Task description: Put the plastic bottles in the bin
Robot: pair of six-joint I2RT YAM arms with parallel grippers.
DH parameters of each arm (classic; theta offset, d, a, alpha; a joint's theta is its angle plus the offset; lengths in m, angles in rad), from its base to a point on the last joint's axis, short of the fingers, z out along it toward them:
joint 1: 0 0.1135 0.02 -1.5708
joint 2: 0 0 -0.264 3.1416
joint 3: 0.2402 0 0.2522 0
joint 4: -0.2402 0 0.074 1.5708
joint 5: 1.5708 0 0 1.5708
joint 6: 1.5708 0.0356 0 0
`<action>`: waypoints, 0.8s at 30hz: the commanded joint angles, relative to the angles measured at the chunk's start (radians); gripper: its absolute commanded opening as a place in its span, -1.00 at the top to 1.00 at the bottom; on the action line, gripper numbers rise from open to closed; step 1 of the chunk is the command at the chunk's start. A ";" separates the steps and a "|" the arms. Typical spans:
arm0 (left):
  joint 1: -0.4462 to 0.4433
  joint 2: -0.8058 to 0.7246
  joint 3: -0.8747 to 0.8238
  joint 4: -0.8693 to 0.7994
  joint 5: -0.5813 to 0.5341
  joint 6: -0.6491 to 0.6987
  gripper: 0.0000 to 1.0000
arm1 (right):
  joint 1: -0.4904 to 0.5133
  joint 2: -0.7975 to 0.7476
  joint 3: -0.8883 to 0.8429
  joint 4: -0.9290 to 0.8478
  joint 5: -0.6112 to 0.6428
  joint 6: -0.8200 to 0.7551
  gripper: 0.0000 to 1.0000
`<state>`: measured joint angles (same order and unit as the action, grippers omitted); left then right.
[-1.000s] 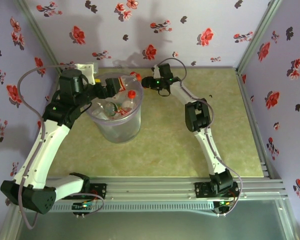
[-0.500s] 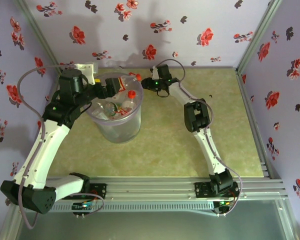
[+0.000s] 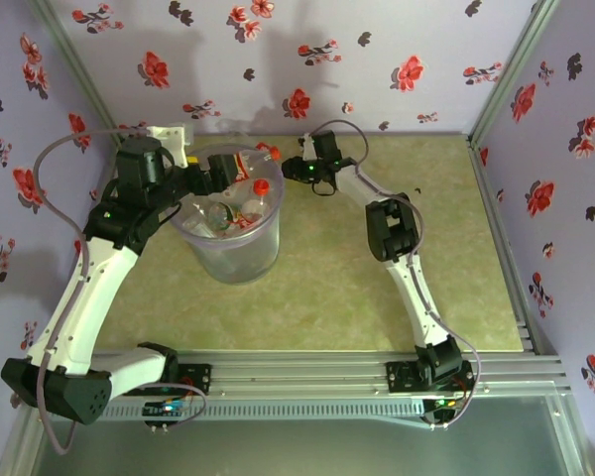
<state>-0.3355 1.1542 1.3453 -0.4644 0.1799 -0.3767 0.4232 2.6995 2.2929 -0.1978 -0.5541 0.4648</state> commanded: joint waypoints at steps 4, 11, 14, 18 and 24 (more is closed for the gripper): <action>0.009 -0.023 0.018 0.009 0.013 -0.010 -0.97 | -0.026 -0.205 -0.252 0.079 -0.004 0.000 0.34; 0.008 -0.017 0.058 -0.002 0.015 -0.021 -0.97 | -0.085 -0.533 -0.667 0.272 -0.018 0.024 0.40; 0.008 -0.006 0.089 0.006 0.029 -0.048 -0.96 | -0.118 -0.672 -0.802 0.320 -0.023 0.040 0.42; 0.009 0.011 0.121 0.046 0.066 -0.102 -0.96 | -0.148 -0.852 -0.933 0.347 -0.016 0.043 0.44; 0.009 0.068 0.173 0.142 0.130 -0.220 -0.99 | -0.167 -1.126 -1.029 0.312 0.037 -0.008 0.45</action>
<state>-0.3351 1.1954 1.4845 -0.4034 0.2531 -0.5125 0.2550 1.6737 1.2861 0.0925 -0.5419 0.4938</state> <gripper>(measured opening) 0.994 0.328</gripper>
